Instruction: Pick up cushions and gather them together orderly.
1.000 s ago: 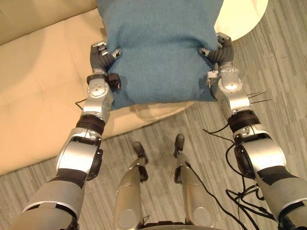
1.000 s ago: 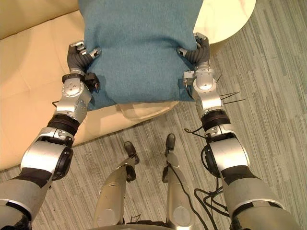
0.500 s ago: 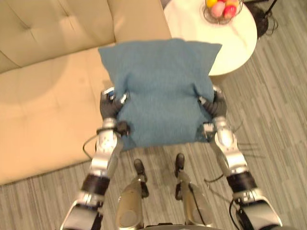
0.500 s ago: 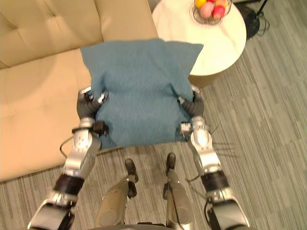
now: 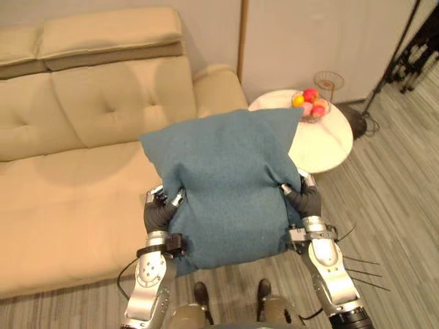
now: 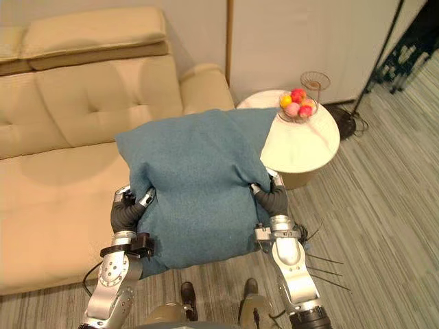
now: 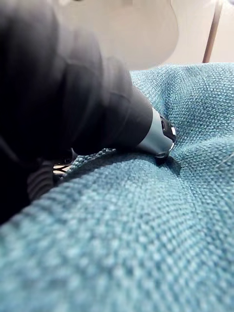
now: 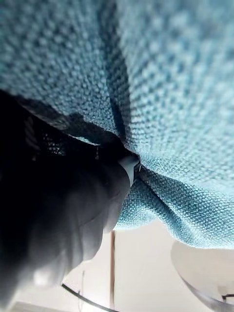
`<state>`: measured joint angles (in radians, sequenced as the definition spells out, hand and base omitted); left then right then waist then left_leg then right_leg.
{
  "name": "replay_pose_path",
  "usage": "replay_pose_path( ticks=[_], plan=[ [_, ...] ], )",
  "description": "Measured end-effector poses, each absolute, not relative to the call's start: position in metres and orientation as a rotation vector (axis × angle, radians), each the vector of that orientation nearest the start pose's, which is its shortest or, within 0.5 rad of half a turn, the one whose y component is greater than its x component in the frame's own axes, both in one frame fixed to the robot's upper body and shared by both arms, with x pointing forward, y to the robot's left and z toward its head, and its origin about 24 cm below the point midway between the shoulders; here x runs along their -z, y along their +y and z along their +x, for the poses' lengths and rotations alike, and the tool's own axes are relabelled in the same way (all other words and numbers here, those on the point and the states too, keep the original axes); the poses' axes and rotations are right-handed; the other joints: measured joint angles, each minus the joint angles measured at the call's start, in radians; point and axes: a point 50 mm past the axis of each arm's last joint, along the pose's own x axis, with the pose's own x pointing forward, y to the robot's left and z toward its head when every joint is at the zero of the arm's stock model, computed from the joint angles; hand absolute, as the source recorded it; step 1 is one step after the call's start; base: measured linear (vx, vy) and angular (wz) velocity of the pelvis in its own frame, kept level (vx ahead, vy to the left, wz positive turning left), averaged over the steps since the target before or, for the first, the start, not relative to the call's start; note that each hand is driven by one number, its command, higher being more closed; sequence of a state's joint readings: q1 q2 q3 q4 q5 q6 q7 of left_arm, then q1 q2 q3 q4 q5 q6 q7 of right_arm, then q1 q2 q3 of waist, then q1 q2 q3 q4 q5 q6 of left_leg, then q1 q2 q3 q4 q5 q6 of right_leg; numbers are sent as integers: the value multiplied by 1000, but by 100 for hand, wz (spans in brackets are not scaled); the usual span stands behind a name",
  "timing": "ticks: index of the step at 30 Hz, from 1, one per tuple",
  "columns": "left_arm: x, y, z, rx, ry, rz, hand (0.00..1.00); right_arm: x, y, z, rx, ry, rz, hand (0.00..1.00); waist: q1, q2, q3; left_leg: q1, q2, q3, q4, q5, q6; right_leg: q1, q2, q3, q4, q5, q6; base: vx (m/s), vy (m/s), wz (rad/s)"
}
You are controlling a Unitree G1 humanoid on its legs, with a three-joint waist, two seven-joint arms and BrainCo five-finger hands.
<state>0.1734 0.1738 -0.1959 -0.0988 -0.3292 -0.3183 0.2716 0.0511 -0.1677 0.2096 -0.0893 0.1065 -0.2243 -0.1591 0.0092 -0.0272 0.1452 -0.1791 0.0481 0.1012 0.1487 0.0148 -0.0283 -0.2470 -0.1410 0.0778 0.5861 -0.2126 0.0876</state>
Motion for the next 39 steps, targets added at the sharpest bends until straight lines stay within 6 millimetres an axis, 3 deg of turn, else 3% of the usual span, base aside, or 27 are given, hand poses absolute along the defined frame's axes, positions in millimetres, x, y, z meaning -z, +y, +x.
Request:
replay_pose_path(
  ticks=[2, 4, 5, 6, 7, 8, 9, 10, 11, 13, 14, 15, 16, 18, 22, 25, 29, 30, 31, 32, 34, 35, 37, 39],
  plan=[
    [-49, 161, 214, -152, -178, -226, 100, -72, -135, 241, -69, -258, -10, 100, 27, 17, -21, -79, 16, -58, -3, 45, -31, 26, 28, -17, -145, -26, 10, -107, -198, 82],
    [-48, 158, 214, -153, -169, -243, 100, -69, -139, 251, -78, -247, -50, 100, 33, 74, -24, -135, 81, -122, -99, 168, -65, 31, 96, -139, -238, 25, -35, -211, -215, 95],
    [-47, 158, 214, -153, -165, -244, 100, -67, -140, 251, -77, -238, -53, 100, 33, 77, -25, -129, 88, -119, -120, 185, -67, 34, 103, -153, -238, 28, -39, -245, -197, 111],
    [-46, 157, 215, -148, -156, -240, 100, -62, -141, 251, -72, -211, -58, 100, 29, 77, -26, -108, 123, -19, -185, 108, -29, 57, 105, -214, -260, 44, -63, -219, -194, 132],
    [-44, 153, 218, -130, -146, -240, 100, -62, -143, 252, -60, -210, -60, 100, 4, 53, -20, -134, 141, 127, -145, 5, 5, 77, 70, -268, -297, 60, -77, -212, -144, 150],
    [-44, 149, 218, -116, -145, -244, 100, -63, -146, 253, -49, -213, -63, 100, 3, 47, -13, -149, 150, 195, -89, -2, 13, 82, 54, -293, -304, 62, -78, -214, -95, 141],
    [-42, 142, 218, -87, -133, -248, 100, -62, -152, 253, -29, -208, -71, 100, 3, 48, -14, -167, 165, 283, 63, -4, 19, 86, 23, -328, -307, 68, -78, -227, -6, 108],
    [-41, 137, 217, -61, -127, -252, 100, -61, -158, 252, -8, -205, -69, 100, 0, 46, -14, -166, 170, 325, 208, -18, 34, 91, -6, -361, -314, 71, -76, -225, 8, 100],
    [-41, 135, 217, -50, -127, -254, 100, -61, -160, 252, -1, -202, -71, 100, -7, 50, -17, -157, 170, 335, 253, -31, 30, 98, -12, -377, -332, 74, -75, -166, 64, 92],
    [-39, 131, 216, -27, -120, -257, 100, -60, -162, 250, 4, -195, -73, 100, -26, 95, -44, -66, 151, 336, 178, -103, -6, 117, 1, -410, -406, 110, -46, -83, 138, 67],
    [-39, 131, 221, -16, -123, -245, 100, -59, -162, 250, 15, -194, -55, 100, -23, 94, -42, -33, 118, 338, 85, -95, 6, 115, -6, -400, -423, 122, -38, -39, 145, 35],
    [-38, 132, 222, -16, -119, -240, 100, -59, -161, 250, 16, -192, -50, 100, -22, 87, -43, -34, 112, 343, 72, -88, 3, 116, -6, -395, -435, 133, -37, -50, 153, 24],
    [-35, 134, 222, -17, -104, -231, 100, -59, -159, 250, 19, -191, -35, 100, -14, 67, -45, -46, 104, 343, 85, -88, 18, 118, -11, -389, -455, 165, -31, -41, 117, 12],
    [-32, 134, 222, -19, -86, -228, 100, -59, -158, 250, 17, -192, -29, 100, -2, 52, -53, -70, 104, 342, 129, -103, 39, 120, -15, -386, -471, 188, -11, -20, 137, 4],
    [-32, 135, 222, -6, -86, -216, 100, -59, -157, 251, 18, -191, -3, 100, 3, 40, -59, -88, 88, 342, 152, -120, 61, 114, -28, -379, -480, 203, 6, -21, 105, 0],
    [-30, 138, 220, 0, -80, -200, 100, -59, -155, 251, 4, -191, 5, 100, 8, 36, -60, -111, 86, 345, 180, -159, 59, 85, -42, -361, -456, 187, 6, -42, 99, -12],
    [-24, 140, 213, -3, -48, -197, 100, -58, -152, 250, -8, -185, 7, 100, -4, 11, -54, -107, 40, 335, 221, -219, 72, 33, -111, -347, -285, 78, 13, 42, 108, 12],
    [-22, 140, 211, -5, -37, -198, 100, -57, -152, 250, -10, -183, 6, 100, -19, 6, -53, -98, 14, 308, 231, -235, 87, 26, -135, -344, -201, 60, -10, 153, 104, 62],
    [-21, 140, 208, -7, -28, -199, 100, -57, -151, 250, -13, -180, 6, 100, -26, 2, -51, -85, -5, 283, 240, -259, 120, -36, -164, -296, -33, 71, -27, 177, 98, 59],
    [-20, 140, 207, -8, -24, -199, 100, -55, -151, 249, -16, -174, 6, 100, -26, 1, -50, -73, -11, 274, 241, -265, 128, -75, -173, -270, 52, 86, -51, 206, 99, 54],
    [-20, 141, 207, -8, -21, -197, 100, -51, -151, 248, -25, -157, 6, 100, -25, 6, -44, -27, -10, 238, 247, -296, 144, -141, -142, -244, 131, 5, -25, 230, 54, 43],
    [-20, 141, 207, -7, -21, -196, 100, -51, -151, 248, -25, -157, 7, 100, -26, 7, -44, -19, -11, 230, 248, -304, 141, -157, -130, -246, 117, 1, -21, 312, 10, 38],
    [-20, 141, 208, -6, -22, -195, 100, -50, -152, 248, -27, -151, 1, 100, -44, 17, -32, 24, -10, 203, 246, -326, 114, -196, -82, -272, 13, 8, -21, 328, -4, 42],
    [-20, 140, 210, 1, -24, -192, 100, -45, -155, 246, -22, -130, 6, 100, -56, 23, -26, 83, -12, 198, 220, -338, 92, -212, -48, -327, -158, 73, -20, 383, -19, 29]
  ],
)
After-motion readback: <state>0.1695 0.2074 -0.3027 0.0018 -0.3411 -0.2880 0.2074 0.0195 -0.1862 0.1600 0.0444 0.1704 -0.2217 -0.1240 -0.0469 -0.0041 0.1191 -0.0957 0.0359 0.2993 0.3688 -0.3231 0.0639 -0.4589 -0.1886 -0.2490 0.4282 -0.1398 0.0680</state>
